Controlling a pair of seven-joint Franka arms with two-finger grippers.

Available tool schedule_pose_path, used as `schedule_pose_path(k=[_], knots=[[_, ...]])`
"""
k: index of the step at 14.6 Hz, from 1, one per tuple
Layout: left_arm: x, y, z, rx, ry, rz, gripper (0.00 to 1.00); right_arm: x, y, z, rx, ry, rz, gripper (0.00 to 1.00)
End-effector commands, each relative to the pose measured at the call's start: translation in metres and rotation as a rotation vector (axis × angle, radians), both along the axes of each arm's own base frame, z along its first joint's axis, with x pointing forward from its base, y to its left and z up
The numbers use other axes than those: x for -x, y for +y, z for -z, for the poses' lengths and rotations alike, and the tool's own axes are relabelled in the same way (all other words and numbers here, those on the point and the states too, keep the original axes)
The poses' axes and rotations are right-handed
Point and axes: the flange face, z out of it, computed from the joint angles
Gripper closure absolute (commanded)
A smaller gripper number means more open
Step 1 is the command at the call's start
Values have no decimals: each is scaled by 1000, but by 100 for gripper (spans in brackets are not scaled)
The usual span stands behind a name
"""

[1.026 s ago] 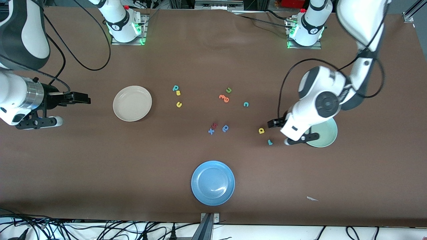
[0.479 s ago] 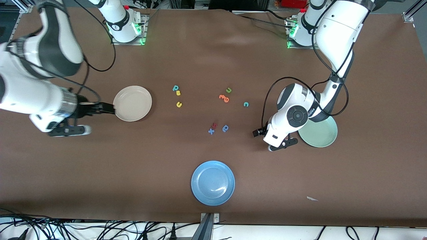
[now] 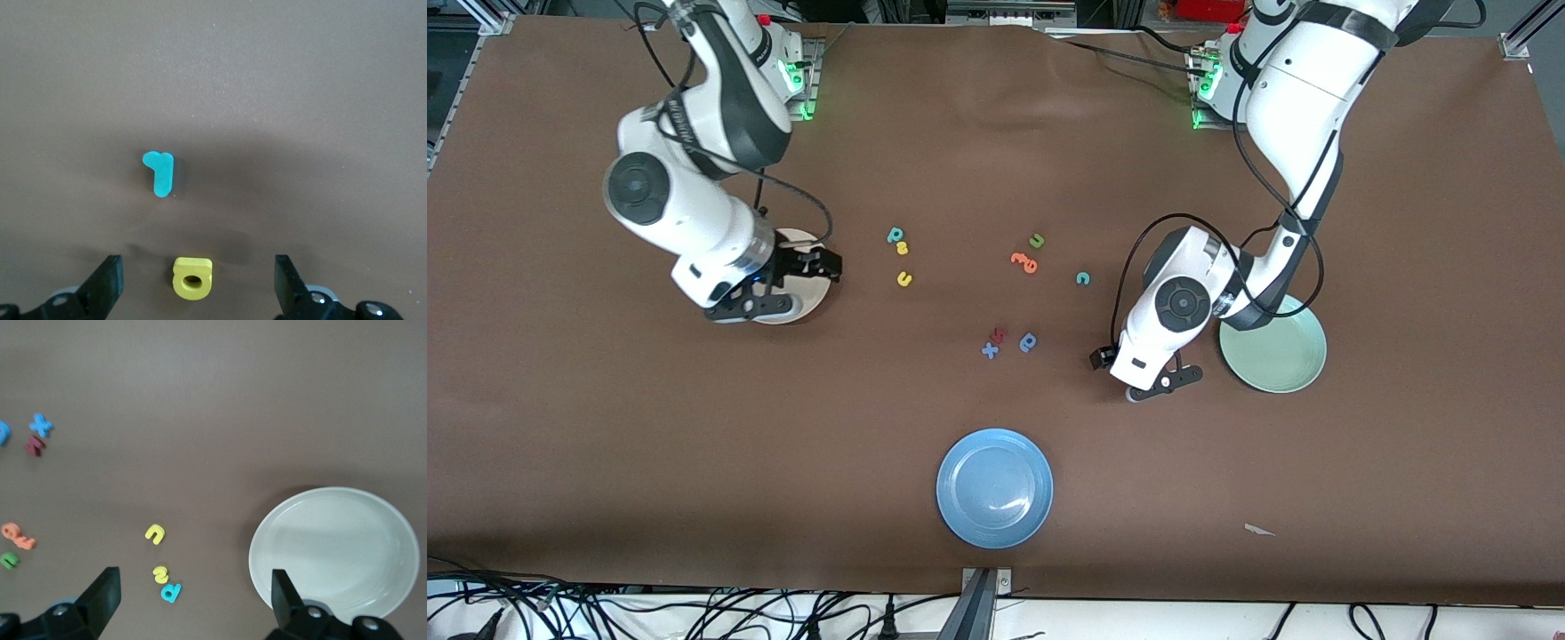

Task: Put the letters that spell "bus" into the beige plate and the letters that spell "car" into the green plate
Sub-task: 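Grasp the yellow letter with the left gripper while the right gripper reaches letters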

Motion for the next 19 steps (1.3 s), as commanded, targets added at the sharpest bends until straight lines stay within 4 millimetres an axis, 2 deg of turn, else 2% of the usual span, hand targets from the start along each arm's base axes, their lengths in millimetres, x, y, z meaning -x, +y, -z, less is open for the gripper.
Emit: schedule_pose_path(k=[1,2,4,7,9,12,14,16,17,19], knots=[[4,-1,5,-26,-12,3,3,49,12,43,7,-51,4,0],[8,-2,7,-29,-7,5,4,63,17,60,0,-76,18,0],[14,-2,10,-33,4,10,11,85,29,76,3,-65,31,0],[18,1,10,-29,1,10,24,103,59,89,-4,-48,66,0],[16,4,8,-28,-2,5,35,115,86,109,-22,-61,58,1],[16,4,8,-28,-2,4,47,112,95,151,-56,-107,62,1],[15,5,8,-28,-2,2,52,116,102,169,-60,-113,60,1],[16,6,8,-28,-1,6,60,112,101,182,-51,-133,26,1],[17,6,10,-29,2,8,63,109,105,187,-52,-150,-5,4],[17,7,10,-29,2,12,69,109,111,191,-52,-157,-26,7]])
